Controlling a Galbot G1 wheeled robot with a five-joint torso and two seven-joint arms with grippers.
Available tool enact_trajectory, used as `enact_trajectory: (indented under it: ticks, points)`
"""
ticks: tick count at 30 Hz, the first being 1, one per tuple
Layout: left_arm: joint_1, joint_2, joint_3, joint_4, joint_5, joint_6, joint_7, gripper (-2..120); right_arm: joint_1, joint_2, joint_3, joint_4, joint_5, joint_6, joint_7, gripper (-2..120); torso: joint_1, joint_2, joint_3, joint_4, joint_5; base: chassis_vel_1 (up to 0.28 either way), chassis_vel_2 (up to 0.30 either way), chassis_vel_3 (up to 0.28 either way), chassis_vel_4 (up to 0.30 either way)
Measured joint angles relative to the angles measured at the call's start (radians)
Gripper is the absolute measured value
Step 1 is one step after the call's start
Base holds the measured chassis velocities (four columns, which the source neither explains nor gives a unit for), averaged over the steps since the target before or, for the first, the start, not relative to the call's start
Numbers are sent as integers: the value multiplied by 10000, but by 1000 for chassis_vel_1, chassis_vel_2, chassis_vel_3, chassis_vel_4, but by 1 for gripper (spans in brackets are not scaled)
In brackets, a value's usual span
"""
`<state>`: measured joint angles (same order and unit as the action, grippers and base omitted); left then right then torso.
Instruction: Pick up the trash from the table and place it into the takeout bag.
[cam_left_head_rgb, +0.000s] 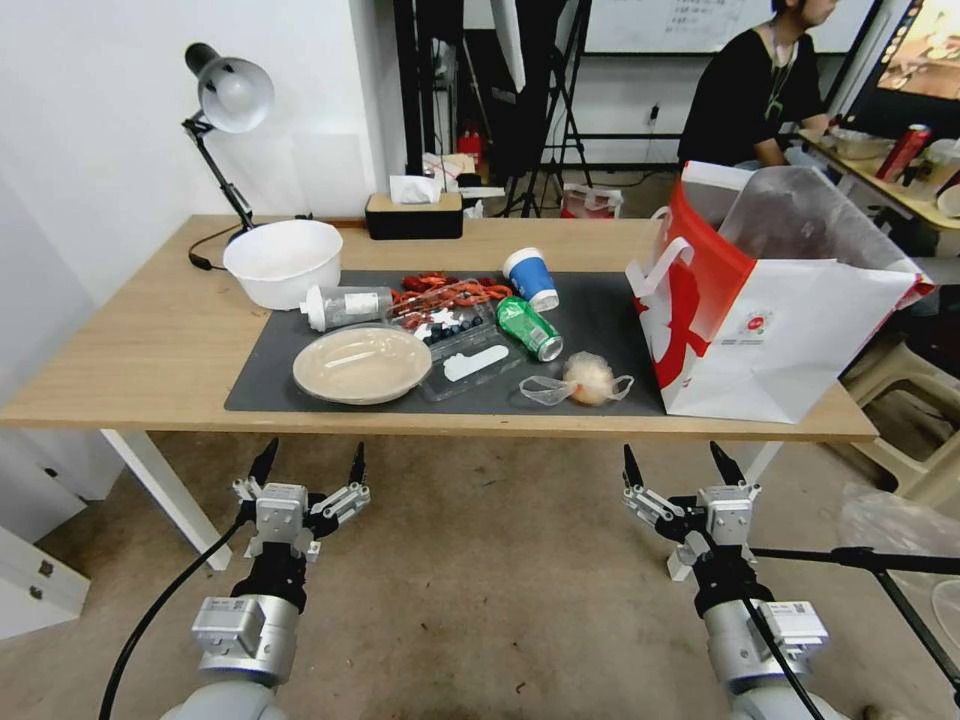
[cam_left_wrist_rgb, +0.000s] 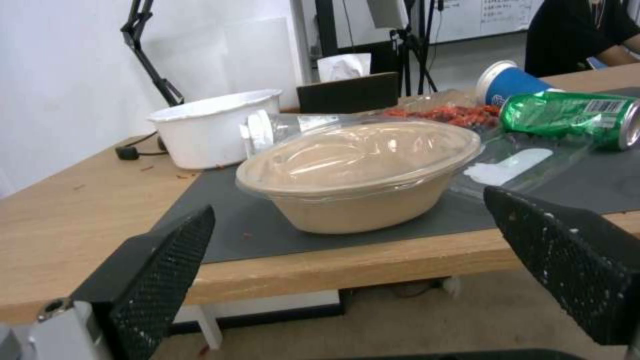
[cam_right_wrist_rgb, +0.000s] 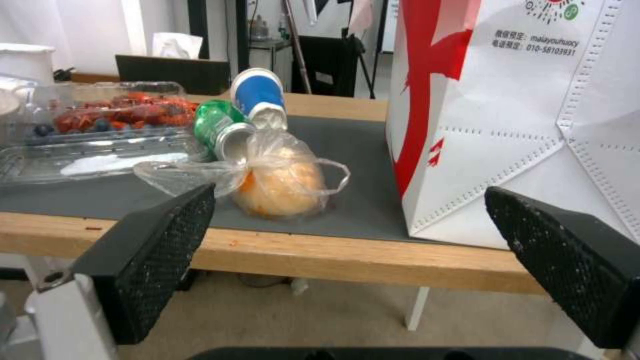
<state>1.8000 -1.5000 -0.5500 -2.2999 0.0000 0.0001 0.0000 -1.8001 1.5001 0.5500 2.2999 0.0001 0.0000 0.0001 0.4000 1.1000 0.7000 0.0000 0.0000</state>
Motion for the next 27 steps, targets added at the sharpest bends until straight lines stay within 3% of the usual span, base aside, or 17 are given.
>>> enact_trajectory:
  ticks: [12, 21, 24, 27]
  points:
    - [-72, -16, -1, 0, -48, 110, 13, 100, 71, 5, 13, 0, 23, -96, 8, 100, 0, 0, 0, 0, 0, 0, 0, 0, 0]
    - [-1724, -522, -90, -147, -1144, 2745, 426, 100, 2030, 283, 923, 50, 676, -2807, 468, 100, 2, 0, 1, 0, 2, 0, 0, 0, 0]
    - [-2076, -507, -119, 72, -1396, 2827, 465, 100, 2463, 296, 1062, -8, 974, -3142, 617, 100, 2, 0, 0, -9, 1, 0, 0, 0, 0]
    - [-2171, -504, -107, 349, -1469, 2632, 485, 100, 2782, -44, 696, -554, 1756, -2630, 848, 100, 2, -1, 1, 2, -3, 0, 0, 0, 0]
